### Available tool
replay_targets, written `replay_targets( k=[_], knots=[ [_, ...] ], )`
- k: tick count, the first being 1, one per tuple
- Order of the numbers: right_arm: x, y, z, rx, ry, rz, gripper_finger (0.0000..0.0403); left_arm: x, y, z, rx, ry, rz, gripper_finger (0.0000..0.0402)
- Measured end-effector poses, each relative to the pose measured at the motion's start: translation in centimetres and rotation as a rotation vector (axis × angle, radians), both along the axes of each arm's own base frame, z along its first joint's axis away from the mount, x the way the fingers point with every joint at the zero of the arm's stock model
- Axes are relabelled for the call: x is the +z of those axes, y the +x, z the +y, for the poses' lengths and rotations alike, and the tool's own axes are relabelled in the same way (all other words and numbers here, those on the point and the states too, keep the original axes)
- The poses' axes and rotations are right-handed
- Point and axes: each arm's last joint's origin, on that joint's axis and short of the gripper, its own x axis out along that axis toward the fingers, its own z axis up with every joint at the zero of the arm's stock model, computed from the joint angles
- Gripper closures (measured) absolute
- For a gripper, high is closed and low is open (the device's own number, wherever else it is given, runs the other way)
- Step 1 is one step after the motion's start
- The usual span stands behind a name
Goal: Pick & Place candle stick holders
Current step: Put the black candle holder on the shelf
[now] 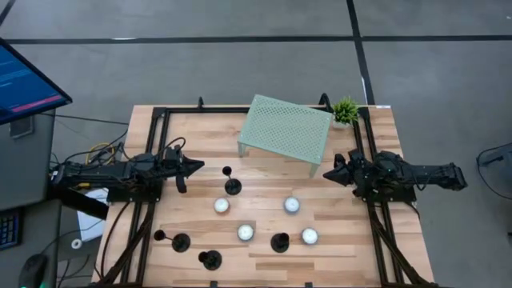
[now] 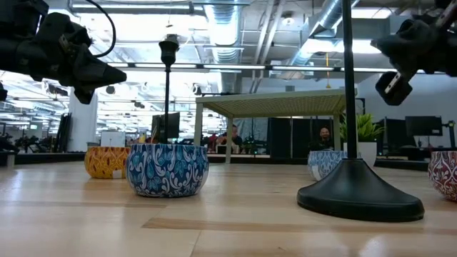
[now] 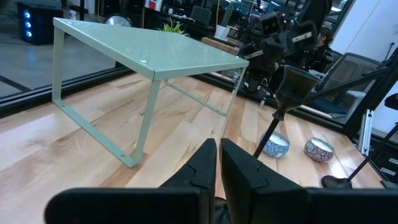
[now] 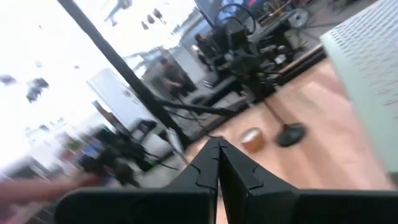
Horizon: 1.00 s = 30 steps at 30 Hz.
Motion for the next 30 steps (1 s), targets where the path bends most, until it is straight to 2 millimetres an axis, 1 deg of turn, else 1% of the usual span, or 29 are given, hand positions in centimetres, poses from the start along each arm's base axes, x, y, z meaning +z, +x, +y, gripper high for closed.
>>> replay_targets(
  k=[2,4,8,12,14,19,22,25,28,30],
  knots=[
    [0.6,-0.1,0.1,0.031,0.068,-0.043,0.0403,0.0,0.0,0.0,0.000,0.000,0.000,0.0380],
    [1.3,-0.2,0.3,0.077,0.080,-0.086,0.0403,0.0,0.0,0.0,0.000,0.000,0.000,0.0380],
    [4.2,-1.2,0.7,0.166,0.059,-0.279,0.0403,0.0,0.0,0.0,0.000,0.000,0.000,0.0380],
    [6.8,-2.2,1.0,0.170,-0.010,-0.341,0.0403,0.0,0.0,0.0,0.000,0.000,0.000,0.0380],
    [7.9,-2.5,1.0,0.143,-0.054,-0.330,0.0403,0.0,0.0,0.0,0.000,0.000,0.000,0.0380],
    [10.5,-2.3,1.3,0.143,-0.151,-0.222,0.0403,0.0,0.0,0.0,0.000,0.000,0.000,0.0380],
    [11.3,-1.1,1.7,0.179,-0.184,-0.062,0.0403,0.0,0.0,0.0,0.000,0.000,0.000,0.0380],
    [11.4,0.4,2.3,0.229,-0.202,0.129,0.0403,0.0,0.0,0.0,0.000,0.000,0.000,0.0380],
    [10.7,1.9,3.3,0.294,-0.202,0.323,0.0403,0.0,0.0,0.0,0.000,0.000,0.000,0.0380],
    [10.1,2.9,4.2,0.342,-0.193,0.410,0.0403,0.0,0.0,0.0,0.000,0.000,0.000,0.0380]
  ],
)
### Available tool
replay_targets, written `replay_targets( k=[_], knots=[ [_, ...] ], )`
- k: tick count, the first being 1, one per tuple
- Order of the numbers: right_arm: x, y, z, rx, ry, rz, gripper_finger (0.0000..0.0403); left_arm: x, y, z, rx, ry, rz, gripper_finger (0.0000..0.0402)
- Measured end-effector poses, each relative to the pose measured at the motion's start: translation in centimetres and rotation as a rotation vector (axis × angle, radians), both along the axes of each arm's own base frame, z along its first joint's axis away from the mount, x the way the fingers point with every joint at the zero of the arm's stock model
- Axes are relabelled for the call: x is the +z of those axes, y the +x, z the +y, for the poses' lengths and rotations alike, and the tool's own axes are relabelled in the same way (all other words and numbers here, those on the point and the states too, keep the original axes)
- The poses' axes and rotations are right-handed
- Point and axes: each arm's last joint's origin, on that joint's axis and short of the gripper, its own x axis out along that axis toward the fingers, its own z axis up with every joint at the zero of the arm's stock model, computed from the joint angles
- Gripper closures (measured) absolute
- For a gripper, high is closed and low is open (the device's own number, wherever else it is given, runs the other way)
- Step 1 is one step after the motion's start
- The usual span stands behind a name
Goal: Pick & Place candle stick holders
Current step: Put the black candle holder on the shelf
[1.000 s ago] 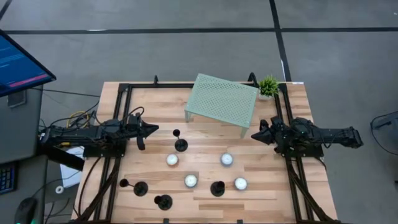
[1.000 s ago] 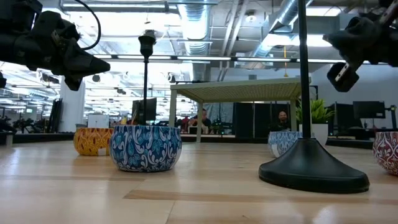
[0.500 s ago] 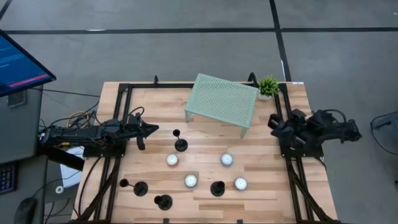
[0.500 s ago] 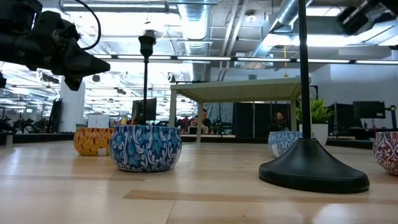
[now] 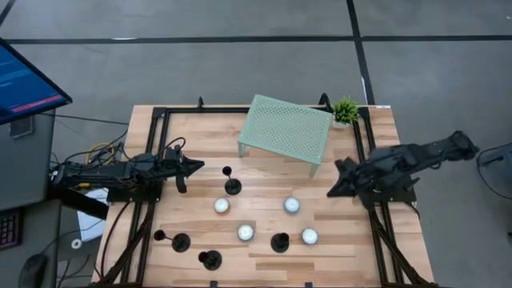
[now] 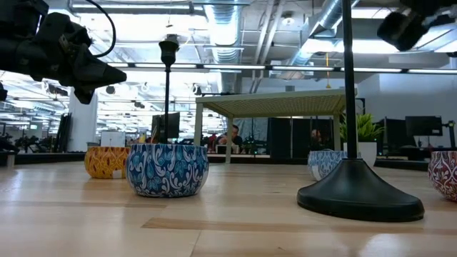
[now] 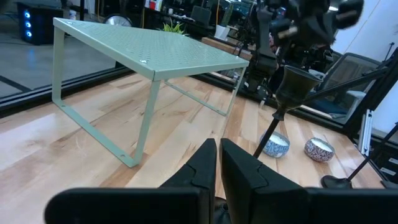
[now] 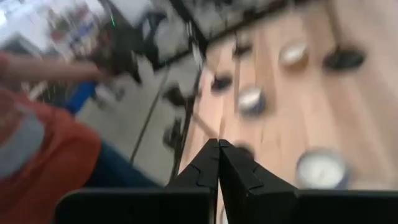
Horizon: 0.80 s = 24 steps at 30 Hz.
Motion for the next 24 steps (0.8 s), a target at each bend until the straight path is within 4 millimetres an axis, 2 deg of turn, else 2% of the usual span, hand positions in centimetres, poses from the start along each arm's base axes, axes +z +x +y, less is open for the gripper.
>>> replay_targets(
  k=[9,17,21,24],
  knots=[
    [-3.1,1.7,5.1,0.167,-0.047,0.256,0.0403,0.0,0.0,0.0,0.000,0.000,0.000,0.0380],
    [-5.3,1.4,8.4,0.221,-0.177,0.335,0.0403,0.0,0.0,0.0,0.000,0.000,-0.001,0.0380],
    [-6.3,1.8,9.5,0.211,-0.159,0.388,0.0403,0.0,0.0,0.0,0.000,0.000,-0.003,0.0380],
    [-6.6,2.5,10.1,0.219,-0.148,0.353,0.0396,0.1,0.0,0.0,0.000,-0.003,-0.011,0.0380]
  ],
)
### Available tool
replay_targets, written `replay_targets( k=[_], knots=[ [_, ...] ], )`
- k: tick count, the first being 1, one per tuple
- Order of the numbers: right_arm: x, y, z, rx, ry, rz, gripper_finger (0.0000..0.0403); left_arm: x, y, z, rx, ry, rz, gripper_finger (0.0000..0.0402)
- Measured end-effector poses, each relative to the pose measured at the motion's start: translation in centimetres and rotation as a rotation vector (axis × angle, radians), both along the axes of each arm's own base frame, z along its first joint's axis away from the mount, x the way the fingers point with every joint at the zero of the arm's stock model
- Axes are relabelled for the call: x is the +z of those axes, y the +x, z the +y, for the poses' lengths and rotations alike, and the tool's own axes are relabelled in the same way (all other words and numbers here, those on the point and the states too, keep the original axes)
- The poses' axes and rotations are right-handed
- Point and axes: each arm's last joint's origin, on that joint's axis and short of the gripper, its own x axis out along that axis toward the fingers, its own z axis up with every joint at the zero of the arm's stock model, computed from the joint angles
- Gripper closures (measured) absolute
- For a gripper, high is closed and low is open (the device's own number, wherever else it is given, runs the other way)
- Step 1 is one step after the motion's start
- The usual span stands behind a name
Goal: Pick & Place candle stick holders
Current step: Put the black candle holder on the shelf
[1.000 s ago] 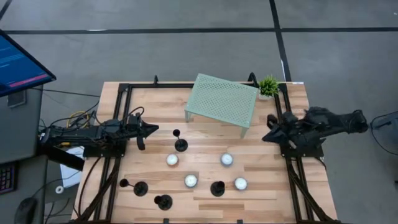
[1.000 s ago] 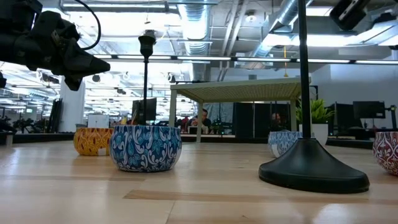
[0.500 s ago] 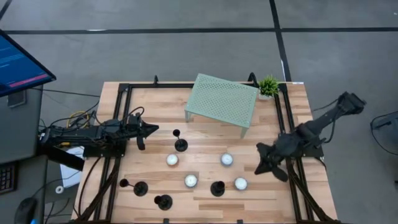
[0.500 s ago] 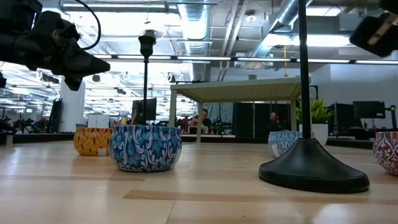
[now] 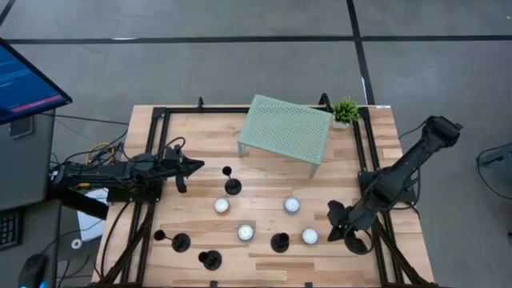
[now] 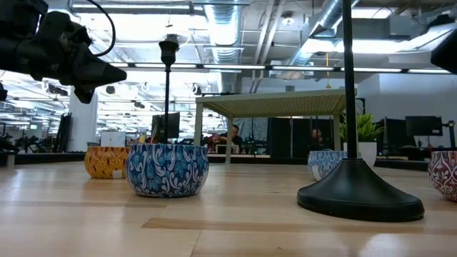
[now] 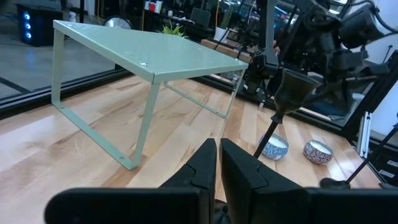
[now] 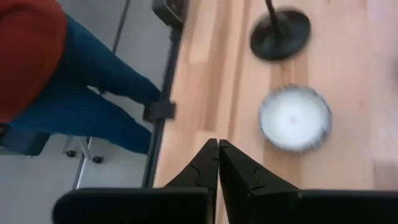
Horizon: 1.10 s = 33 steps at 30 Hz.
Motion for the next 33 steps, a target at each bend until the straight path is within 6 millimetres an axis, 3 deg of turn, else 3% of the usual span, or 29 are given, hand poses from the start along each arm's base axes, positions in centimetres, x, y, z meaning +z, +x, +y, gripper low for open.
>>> replay_targets(
  k=[10,13,22,26,33],
  knots=[
    [-0.4,1.0,0.8,-0.011,0.024,-0.047,0.0323,1.0,-0.1,0.1,0.021,-0.074,-0.123,0.0380],
    [-0.3,1.0,0.9,-0.020,0.038,-0.046,0.0311,1.9,-0.3,0.1,0.027,-0.133,-0.234,0.0380],
    [-0.3,1.4,0.5,-0.043,0.033,-0.049,0.0300,10.8,-1.7,0.2,0.065,-0.032,-0.388,0.0396],
    [-0.3,1.6,0.2,-0.058,0.029,-0.050,0.0300,14.2,-0.1,0.1,0.039,-0.005,-0.265,0.0388],
    [-0.3,1.7,0.1,-0.064,0.029,-0.050,0.0300,17.2,4.3,-0.4,-0.147,0.001,0.169,0.0324]
  ],
)
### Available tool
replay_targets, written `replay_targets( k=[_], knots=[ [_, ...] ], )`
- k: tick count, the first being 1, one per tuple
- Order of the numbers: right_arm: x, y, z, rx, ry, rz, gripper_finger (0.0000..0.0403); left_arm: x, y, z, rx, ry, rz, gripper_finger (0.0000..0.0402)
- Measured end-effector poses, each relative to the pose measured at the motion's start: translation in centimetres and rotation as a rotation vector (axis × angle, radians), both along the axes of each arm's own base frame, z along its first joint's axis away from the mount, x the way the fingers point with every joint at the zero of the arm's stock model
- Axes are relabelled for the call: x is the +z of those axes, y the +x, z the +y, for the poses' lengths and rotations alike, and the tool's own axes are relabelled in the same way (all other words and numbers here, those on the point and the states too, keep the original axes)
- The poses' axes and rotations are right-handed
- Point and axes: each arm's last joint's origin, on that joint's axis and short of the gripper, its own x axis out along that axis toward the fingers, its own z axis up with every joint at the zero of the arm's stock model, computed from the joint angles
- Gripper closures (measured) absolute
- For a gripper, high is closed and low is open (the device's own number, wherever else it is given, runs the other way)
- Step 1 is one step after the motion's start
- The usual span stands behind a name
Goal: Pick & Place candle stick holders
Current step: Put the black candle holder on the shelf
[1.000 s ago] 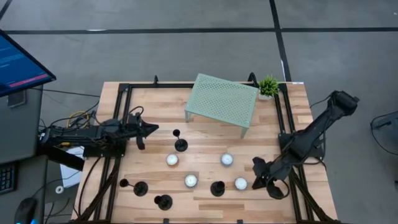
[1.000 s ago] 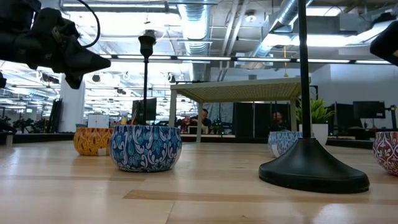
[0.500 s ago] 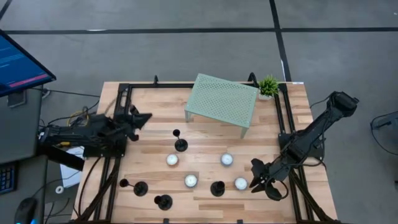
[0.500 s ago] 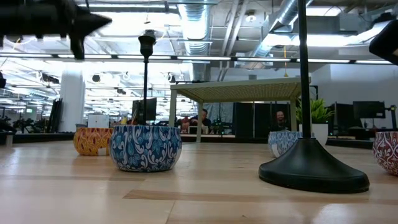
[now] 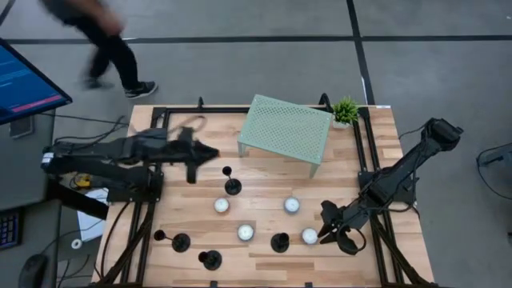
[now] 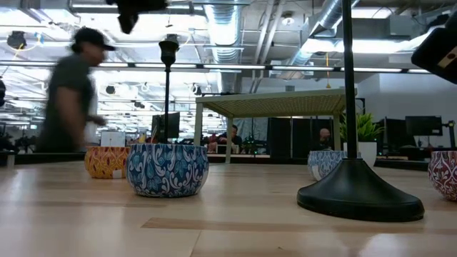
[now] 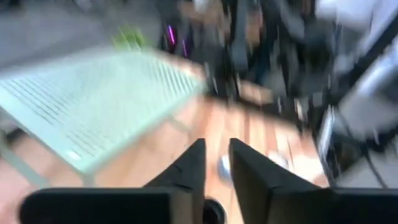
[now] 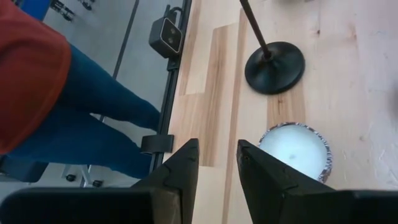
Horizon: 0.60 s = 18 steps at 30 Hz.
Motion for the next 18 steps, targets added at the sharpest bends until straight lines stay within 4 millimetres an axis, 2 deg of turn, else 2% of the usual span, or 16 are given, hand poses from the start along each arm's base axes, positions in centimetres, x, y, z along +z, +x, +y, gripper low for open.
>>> replay_targets(
  k=[2,8,12,15,18],
  knots=[
    [0.0,0.0,0.0,0.000,0.000,0.000,0.0300,0.7,0.9,-0.1,-0.042,-0.003,0.100,0.0297],
    [0.0,0.1,-0.1,-0.007,0.001,-0.002,0.0300,5.9,1.8,-0.2,-0.064,0.045,0.079,0.0212],
    [0.0,0.2,-0.2,-0.016,-0.001,-0.002,0.0300,9.6,0.1,-0.1,-0.044,0.036,0.023,0.0174],
    [0.0,0.2,-0.3,-0.032,-0.013,-0.009,0.0300,10.6,-1.4,-0.1,-0.035,-0.036,0.090,0.0166],
    [0.0,0.3,-0.3,-0.054,-0.026,-0.021,0.0300,10.8,-2.9,-0.2,-0.057,-0.131,0.202,0.0168]
  ],
)
